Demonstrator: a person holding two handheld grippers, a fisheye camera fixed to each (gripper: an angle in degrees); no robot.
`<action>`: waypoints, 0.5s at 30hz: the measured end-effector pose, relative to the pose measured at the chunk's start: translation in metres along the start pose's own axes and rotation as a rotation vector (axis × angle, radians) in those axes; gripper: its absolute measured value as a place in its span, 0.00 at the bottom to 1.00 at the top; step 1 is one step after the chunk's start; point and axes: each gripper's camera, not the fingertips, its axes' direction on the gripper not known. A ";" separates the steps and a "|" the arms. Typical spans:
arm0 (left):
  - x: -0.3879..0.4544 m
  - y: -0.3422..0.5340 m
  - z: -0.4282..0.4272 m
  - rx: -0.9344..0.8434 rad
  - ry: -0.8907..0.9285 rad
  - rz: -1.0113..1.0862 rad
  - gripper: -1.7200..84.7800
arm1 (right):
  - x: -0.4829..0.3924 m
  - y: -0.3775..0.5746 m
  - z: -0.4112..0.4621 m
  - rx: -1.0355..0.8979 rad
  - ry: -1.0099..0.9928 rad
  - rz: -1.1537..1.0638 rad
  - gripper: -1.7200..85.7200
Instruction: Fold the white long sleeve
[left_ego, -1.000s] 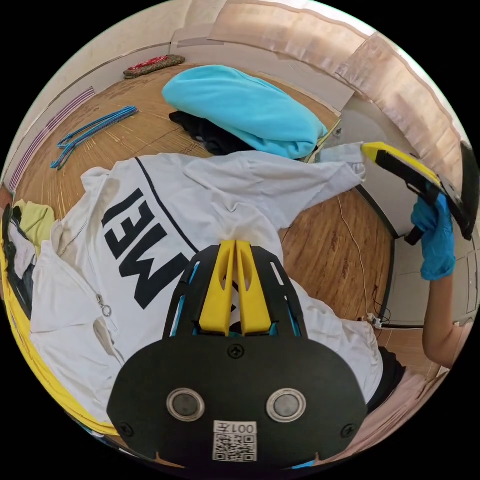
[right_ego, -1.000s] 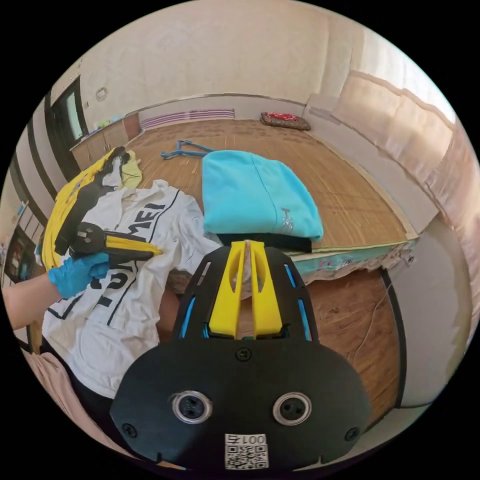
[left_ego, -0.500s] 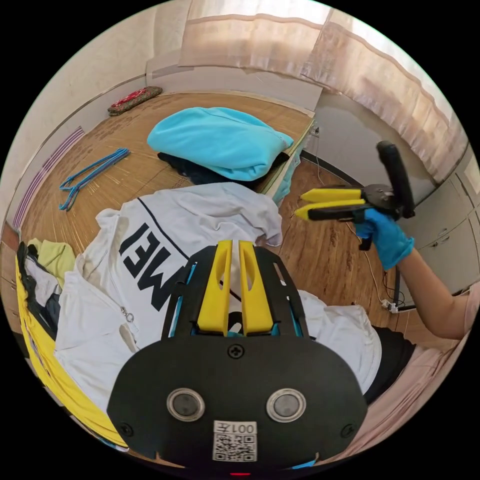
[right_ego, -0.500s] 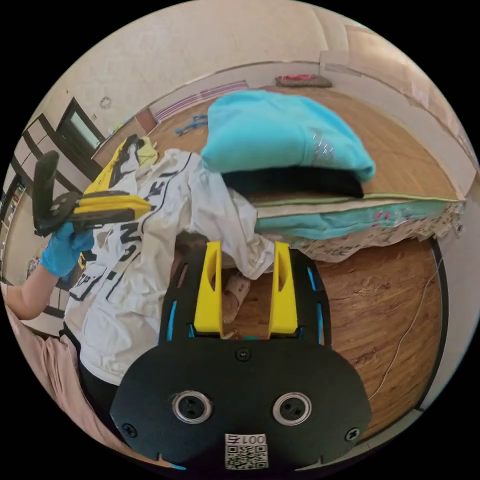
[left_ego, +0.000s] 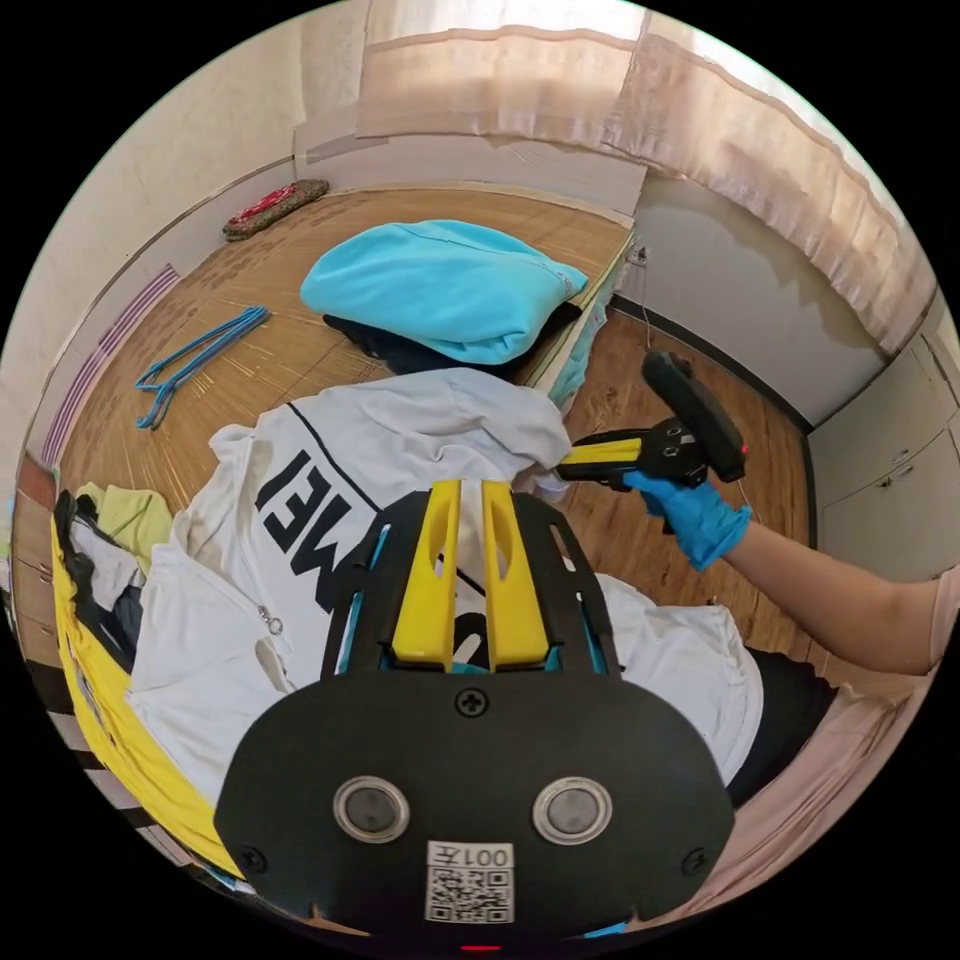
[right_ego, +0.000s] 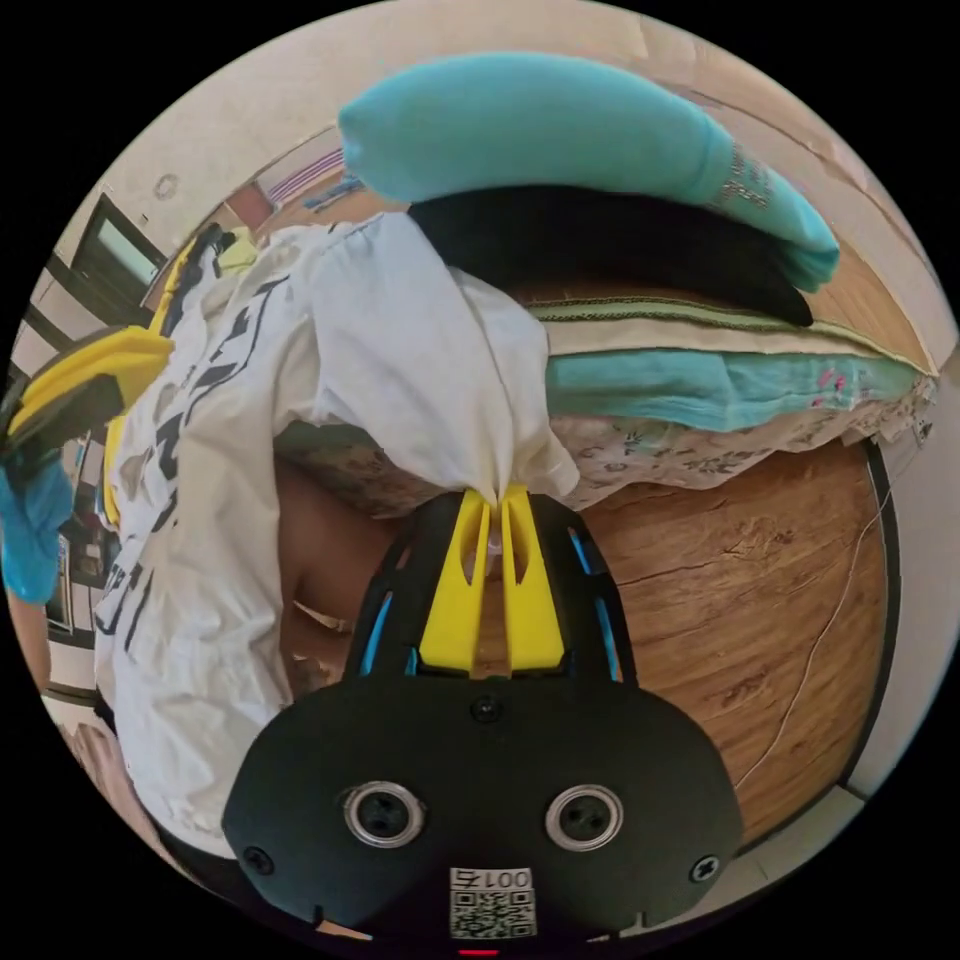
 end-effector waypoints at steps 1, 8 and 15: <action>0.001 0.001 -0.001 -0.001 -0.006 0.004 0.03 | 0.003 0.002 -0.006 0.005 -0.010 0.006 0.06; 0.005 0.022 -0.007 0.000 -0.011 0.006 0.04 | 0.027 0.024 -0.108 0.158 -0.175 0.026 0.04; -0.002 0.062 -0.028 0.024 0.004 -0.045 0.05 | -0.043 0.014 -0.173 0.183 -0.365 -0.221 0.03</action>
